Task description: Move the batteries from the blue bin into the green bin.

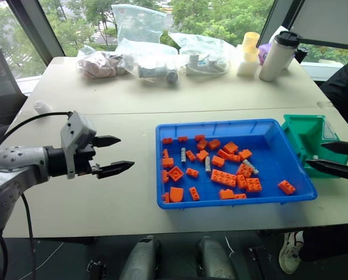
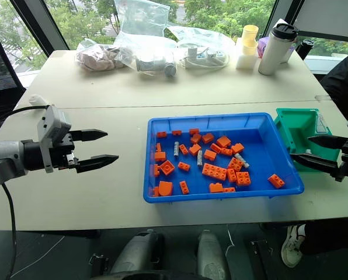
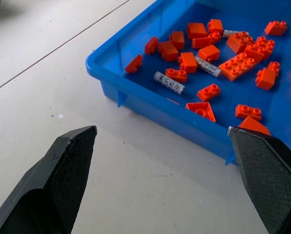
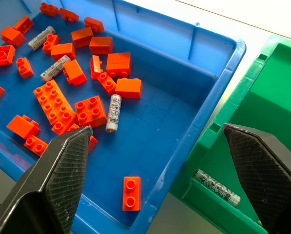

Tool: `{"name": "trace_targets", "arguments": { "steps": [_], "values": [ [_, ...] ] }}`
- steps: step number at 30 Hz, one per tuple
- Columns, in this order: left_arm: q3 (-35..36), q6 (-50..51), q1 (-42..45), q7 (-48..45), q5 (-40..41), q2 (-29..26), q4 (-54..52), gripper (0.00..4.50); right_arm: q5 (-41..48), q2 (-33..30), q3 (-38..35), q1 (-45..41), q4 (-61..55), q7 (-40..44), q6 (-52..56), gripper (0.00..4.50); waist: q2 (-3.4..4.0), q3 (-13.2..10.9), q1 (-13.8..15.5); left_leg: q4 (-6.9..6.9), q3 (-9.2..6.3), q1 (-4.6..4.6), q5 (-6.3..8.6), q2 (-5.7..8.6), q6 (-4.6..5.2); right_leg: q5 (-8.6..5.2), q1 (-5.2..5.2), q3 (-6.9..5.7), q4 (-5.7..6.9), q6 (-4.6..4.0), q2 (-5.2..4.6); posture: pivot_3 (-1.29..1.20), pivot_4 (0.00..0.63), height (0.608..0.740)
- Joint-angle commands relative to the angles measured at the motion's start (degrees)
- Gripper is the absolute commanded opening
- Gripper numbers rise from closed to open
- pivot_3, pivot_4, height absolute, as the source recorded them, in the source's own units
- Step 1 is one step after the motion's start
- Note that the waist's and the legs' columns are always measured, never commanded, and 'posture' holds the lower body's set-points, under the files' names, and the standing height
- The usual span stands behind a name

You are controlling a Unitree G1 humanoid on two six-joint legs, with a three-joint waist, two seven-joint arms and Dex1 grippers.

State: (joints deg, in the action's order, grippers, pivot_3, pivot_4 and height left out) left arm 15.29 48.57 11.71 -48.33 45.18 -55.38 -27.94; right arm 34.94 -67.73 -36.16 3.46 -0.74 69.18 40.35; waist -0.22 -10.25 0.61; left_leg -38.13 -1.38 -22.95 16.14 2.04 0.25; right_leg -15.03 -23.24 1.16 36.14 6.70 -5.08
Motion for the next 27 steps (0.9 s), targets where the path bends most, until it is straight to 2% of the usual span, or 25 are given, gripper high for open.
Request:
{"name": "trace_targets", "arguments": {
  "steps": [1,9,15,23,27],
  "values": [
    [2.13,-0.91,0.39,0.47,-0.12,-0.1,-0.57,4.5,-0.56,0.06,-0.52,-1.02,1.39,1.54,-2.55,4.43,0.0,0.0,0.0,0.0,0.0,0.0,0.0,0.0,0.0,0.0,0.0,0.0,0.0,0.0,0.0,0.0,0.15,0.74],
    [1.82,-0.46,1.36,0.9,0.96,0.02,-0.51,4.5,-1.35,1.02,0.15,-0.76,2.5,2.72,-4.85,4.43,0.0,0.0,0.02,0.0,0.0,0.0,0.0,0.01,0.0,0.0,0.0,0.0,0.0,0.01,0.0,0.0,0.15,0.74],
    [0.19,-1.78,2.35,0.85,-1.09,-0.12,0.18,4.5,-0.94,1.12,1.06,-1.91,0.24,1.48,-3.27,4.43,0.0,0.0,0.02,0.0,0.0,0.0,0.0,0.01,-0.01,0.01,0.0,-0.01,0.01,0.01,0.01,0.0,0.15,0.74],
    [-0.73,-4.67,3.31,0.59,-4.02,1.03,3.29,4.5,-1.12,0.73,5.28,-7.72,1.04,-0.19,-2.36,4.43,0.01,0.0,-0.04,0.0,0.02,0.02,0.0,0.01,-0.01,0.01,-0.01,-0.03,0.03,0.01,0.02,0.0,0.15,0.74],
    [-2.87,-6.16,4.64,-4.44,-5.92,-1.89,5.57,4.5,-0.24,1.14,8.7,-11.81,-1.53,-2.77,0.77,4.43,0.01,0.0,-0.01,0.0,0.02,0.01,0.0,0.01,-0.01,0.01,-0.01,-0.03,0.02,0.01,0.02,0.0,0.15,0.74]
  ]
}}
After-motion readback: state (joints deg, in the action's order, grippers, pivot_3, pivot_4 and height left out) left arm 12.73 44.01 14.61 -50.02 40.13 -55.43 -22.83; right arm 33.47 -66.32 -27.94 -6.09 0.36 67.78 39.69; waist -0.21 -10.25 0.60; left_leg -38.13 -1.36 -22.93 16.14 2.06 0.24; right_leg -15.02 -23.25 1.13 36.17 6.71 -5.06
